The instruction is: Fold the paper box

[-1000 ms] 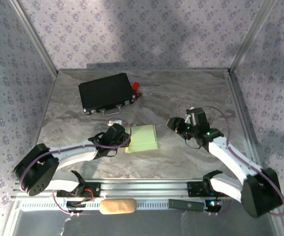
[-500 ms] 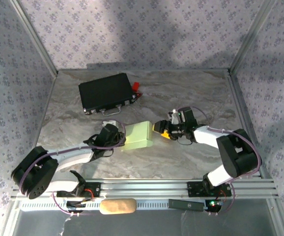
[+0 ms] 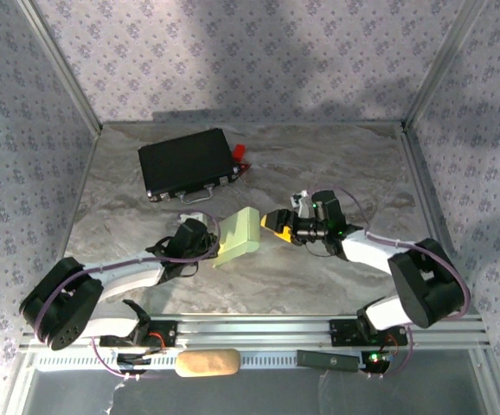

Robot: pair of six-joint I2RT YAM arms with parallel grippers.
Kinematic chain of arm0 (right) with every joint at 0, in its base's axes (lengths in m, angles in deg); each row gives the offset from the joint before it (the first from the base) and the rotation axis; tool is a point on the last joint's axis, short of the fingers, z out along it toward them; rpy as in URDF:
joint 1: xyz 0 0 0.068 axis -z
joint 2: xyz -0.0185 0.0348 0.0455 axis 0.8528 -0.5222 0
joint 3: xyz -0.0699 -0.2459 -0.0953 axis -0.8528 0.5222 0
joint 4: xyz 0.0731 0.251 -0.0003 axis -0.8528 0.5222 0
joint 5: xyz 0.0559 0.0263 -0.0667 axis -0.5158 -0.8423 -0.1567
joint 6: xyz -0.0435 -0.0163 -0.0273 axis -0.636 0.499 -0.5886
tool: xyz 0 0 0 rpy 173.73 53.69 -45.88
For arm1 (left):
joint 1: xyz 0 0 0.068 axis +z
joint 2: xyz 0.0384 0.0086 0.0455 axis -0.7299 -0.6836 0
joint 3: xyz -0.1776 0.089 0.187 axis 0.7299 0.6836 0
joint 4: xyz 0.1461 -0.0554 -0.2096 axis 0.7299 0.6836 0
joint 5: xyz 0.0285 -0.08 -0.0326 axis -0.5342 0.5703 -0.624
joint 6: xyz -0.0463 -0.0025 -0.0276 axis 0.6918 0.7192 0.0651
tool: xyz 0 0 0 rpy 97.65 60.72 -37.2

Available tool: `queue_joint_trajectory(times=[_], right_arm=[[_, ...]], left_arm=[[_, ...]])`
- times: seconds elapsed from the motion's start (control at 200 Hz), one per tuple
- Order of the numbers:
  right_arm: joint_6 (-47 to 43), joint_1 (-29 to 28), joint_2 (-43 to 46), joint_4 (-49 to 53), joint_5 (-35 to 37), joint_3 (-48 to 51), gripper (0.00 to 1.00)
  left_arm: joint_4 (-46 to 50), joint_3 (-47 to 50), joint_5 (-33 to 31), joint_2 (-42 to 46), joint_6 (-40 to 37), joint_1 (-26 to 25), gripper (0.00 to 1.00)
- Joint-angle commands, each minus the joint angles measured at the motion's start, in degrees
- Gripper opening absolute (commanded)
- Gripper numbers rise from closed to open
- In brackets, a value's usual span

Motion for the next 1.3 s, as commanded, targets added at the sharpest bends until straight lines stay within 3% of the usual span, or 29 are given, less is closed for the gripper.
queue_joint_trajectory(times=[0.0,0.445,0.715,0.919,1.164,1.294], right_arm=[[1.6,-2.0,2.5,3.2,1.7,-2.7,0.88],[-2.3,-8.8,-2.8,12.9,4.9,-12.8,0.88],[-8.2,-11.7,-7.5,29.7,11.4,-22.2,0.86],[-6.5,-11.1,-9.0,26.3,10.5,-21.0,0.81],[-5.0,-10.3,-9.3,24.7,9.6,-20.7,0.65],[-1.9,-9.5,-8.8,22.7,8.6,-19.4,0.47]], left_arm=[[3.1,-0.5,1.2,-0.5,-1.3,-0.1,0.10],[5.0,-1.6,1.3,0.3,-2.0,-0.1,0.09],[5.1,-2.2,1.2,0.0,-2.5,-0.1,0.09],[5.3,-2.5,1.3,-0.2,-2.6,-0.1,0.09],[6.0,-2.9,1.0,0.3,-2.9,-0.1,0.08],[6.8,-2.7,0.1,2.4,-2.6,-0.1,0.11]])
